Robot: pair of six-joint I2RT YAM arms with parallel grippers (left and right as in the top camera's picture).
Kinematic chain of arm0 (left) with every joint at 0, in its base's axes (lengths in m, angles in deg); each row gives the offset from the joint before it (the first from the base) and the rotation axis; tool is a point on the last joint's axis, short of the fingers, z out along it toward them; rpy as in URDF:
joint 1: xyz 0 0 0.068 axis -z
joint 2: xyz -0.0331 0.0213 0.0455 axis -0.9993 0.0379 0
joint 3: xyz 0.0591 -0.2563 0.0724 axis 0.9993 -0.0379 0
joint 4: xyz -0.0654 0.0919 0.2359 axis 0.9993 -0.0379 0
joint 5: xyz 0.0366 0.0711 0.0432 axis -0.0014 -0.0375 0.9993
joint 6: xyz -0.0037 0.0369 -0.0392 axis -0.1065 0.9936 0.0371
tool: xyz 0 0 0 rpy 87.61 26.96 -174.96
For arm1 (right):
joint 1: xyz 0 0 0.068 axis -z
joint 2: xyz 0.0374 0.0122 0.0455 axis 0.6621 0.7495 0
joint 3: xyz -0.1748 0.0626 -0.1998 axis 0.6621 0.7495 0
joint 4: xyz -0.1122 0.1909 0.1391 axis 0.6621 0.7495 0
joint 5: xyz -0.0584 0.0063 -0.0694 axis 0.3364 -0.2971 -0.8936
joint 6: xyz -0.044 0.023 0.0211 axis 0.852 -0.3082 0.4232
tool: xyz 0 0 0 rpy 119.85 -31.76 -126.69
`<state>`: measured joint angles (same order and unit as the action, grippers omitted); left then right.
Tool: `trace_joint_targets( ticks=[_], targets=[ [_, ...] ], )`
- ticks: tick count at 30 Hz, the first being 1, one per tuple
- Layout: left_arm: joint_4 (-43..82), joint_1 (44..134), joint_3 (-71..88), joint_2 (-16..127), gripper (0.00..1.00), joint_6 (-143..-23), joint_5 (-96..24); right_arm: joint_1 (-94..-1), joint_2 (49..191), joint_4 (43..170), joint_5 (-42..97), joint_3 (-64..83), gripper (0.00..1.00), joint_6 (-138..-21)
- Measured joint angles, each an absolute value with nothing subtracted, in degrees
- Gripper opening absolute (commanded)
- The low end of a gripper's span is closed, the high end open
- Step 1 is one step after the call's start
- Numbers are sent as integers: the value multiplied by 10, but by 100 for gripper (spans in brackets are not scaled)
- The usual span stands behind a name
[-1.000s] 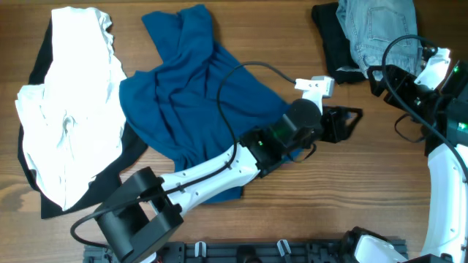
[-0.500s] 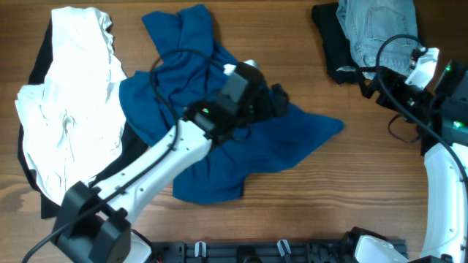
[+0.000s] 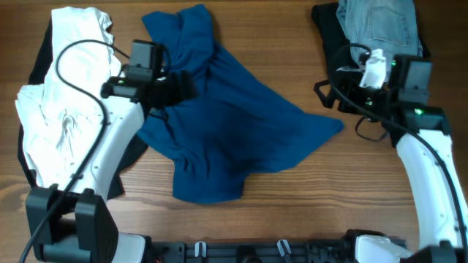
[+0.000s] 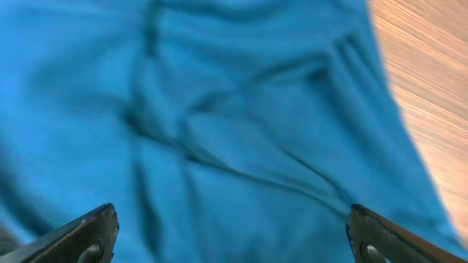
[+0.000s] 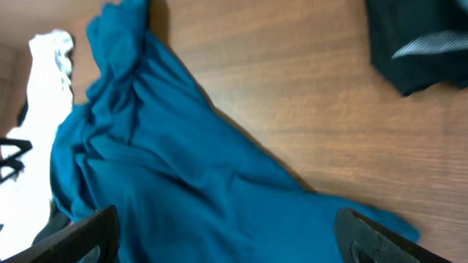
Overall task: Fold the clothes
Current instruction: 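Grasp the blue shirt with the left gripper and drag it to table center, then grasp the blue shirt's left and right edges with both grippers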
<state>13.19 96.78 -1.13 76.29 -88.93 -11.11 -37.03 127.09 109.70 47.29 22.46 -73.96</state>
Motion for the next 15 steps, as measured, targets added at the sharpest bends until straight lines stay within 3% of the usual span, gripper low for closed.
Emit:
trace_joint_targets(
  ticks=[15],
  targets=[
    [258, 835, -11, 889, 96, -769, -38, -418, 1426, 1058, 465, 225, 93, -739]
  ],
)
